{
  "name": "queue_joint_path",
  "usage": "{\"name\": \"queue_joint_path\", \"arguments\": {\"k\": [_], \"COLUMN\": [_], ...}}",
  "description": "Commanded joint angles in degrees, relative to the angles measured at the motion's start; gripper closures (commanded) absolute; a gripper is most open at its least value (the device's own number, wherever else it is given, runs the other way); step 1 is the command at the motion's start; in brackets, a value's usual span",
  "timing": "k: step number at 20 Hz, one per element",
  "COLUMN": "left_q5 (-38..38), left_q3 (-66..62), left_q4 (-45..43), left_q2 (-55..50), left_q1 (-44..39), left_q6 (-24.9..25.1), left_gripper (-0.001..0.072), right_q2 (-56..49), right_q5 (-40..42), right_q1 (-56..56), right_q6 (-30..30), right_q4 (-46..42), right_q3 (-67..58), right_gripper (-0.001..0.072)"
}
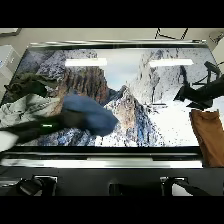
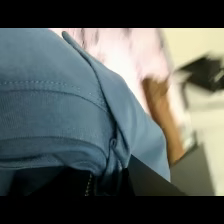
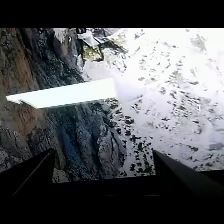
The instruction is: Fold the clothes and pants, and hang the long-sleeved shirts on hangers.
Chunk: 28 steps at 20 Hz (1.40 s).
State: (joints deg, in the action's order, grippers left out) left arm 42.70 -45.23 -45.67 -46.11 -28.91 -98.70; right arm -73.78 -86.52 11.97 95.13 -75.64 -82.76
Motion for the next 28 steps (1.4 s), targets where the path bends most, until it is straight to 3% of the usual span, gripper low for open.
{"name": "queue_joint_path", "arguments": {"k": [1, 4, 5, 6, 7, 8, 11, 13, 15, 17, 20, 22, 25, 27, 28], "left_q5": [-2.12, -2.19, -0.96, 1.60, 5.27, 9.46, 26.58, 36.22, 39.12, 33.46, 17.70, 9.77, 4.39, 1.11, 0.35], "left_q3": [-0.04, -6.27, -8.87, -11.69, -14.88, -18.18, -27.34, -26.43, -19.43, -9.94, 1.77, 4.81, 4.70, 4.72, 4.72], "left_q4": [-3.23, -3.21, -3.17, -3.26, -3.48, -4.31, -12.70, -16.83, -16.17, -9.97, 7.34, 15.47, 24.98, 28.41, 28.39], "left_q2": [-19.12, -29.81, -31.91, -33.07, -33.42, -33.24, -31.76, -30.45, -28.85, -28.00, -28.57, -30.29, -34.45, -35.85, -35.95], "left_q1": [-12.66, -12.44, -11.37, -9.66, -6.84, -3.34, 10.82, 19.15, 24.02, 24.81, 20.13, 15.72, 10.29, 8.50, 8.35], "left_q6": [3.04, 3.74, 3.78, 3.85, 5.40, 7.50, 7.61, 7.52, 10.10, 11.61, 17.66, 20.85, 25.77, 26.29, 26.29], "left_gripper": [0.0681, 0.0679, 0.0628, 0.0273, 0.0013, 0.0006, 0.0006, 0.0008, 0.0008, 0.0008, 0.0009, 0.0012, 0.0031, 0.0282, 0.0495], "right_q2": [0.98, 0.96, 0.92, 0.87, 0.79, 0.72, 0.68, 0.66, 0.61, 0.63, 0.63, 0.63, 0.63, 0.63, 0.63], "right_q5": [-3.48, -4.57, -4.42, -4.04, -3.65, -3.48, -3.08, -2.05, 0.90, 3.48, 3.85, 4.22, 4.79, 6.56, 7.91], "right_q1": [-0.02, -0.04, -0.04, -0.42, -0.76, -1.14, -4.94, -8.52, -10.71, -11.10, -11.10, -11.10, -11.10, -11.10, -11.10], "right_q6": [-0.26, -0.26, -0.24, -0.33, -1.25, -1.60, -4.31, -7.98, -9.55, -10.75, -12.13, -12.15, -12.72, -12.72, -12.76], "right_q4": [0.02, 0.13, 0.22, 0.17, 0.68, 1.55, 6.73, 10.97, 13.11, 16.46, 18.84, 19.30, 20.79, 22.84, 24.76], "right_q3": [0.00, 0.07, 0.07, 0.17, 0.66, 1.49, 7.26, 13.70, 20.20, 26.67, 33.05, 35.74, 38.29, 39.98, 41.29], "right_gripper": [0.0030, 0.0030, 0.0030, 0.0030, 0.0029, 0.0026, -0.0003, -0.0008, -0.0008, -0.0008, -0.0008, -0.0008, -0.0008, -0.0008, -0.0008]}}
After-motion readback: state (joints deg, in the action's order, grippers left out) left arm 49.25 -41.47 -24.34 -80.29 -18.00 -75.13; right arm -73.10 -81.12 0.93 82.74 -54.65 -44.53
